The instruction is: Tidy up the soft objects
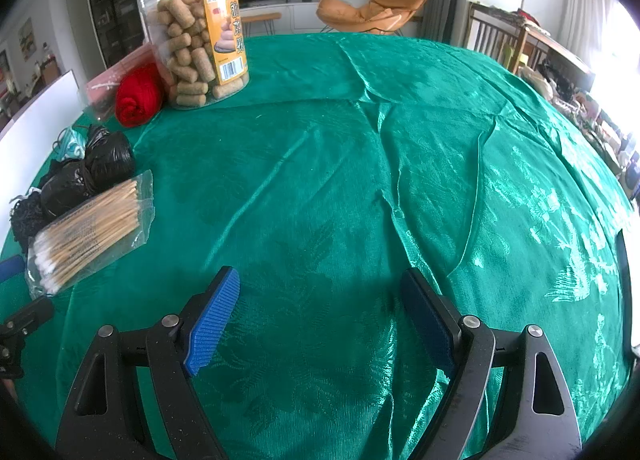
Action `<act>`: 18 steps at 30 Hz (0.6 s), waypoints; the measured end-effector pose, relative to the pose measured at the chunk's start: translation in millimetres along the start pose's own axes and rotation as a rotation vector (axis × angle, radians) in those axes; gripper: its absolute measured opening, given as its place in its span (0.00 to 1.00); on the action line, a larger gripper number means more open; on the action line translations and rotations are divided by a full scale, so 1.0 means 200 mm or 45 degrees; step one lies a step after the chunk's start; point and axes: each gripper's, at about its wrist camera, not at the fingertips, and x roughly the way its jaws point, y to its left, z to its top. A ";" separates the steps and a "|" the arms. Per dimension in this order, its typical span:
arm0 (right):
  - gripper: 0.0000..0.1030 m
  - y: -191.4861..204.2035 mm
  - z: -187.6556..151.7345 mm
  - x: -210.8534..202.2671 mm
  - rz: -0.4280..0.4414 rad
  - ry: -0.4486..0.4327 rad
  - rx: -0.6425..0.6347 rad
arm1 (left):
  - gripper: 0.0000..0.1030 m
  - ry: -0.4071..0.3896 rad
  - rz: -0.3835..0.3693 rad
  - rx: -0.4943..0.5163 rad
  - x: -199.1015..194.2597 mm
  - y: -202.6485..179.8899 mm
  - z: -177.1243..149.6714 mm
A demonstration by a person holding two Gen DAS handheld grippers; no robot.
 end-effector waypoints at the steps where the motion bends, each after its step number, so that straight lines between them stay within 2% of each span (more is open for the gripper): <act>1: 0.83 0.00 0.00 0.00 0.000 0.000 0.000 | 1.00 0.001 0.001 0.001 0.00 0.00 0.00; 18: 0.83 0.00 0.00 0.00 -0.001 0.000 -0.001 | 1.00 0.004 0.009 0.009 0.00 -0.01 0.00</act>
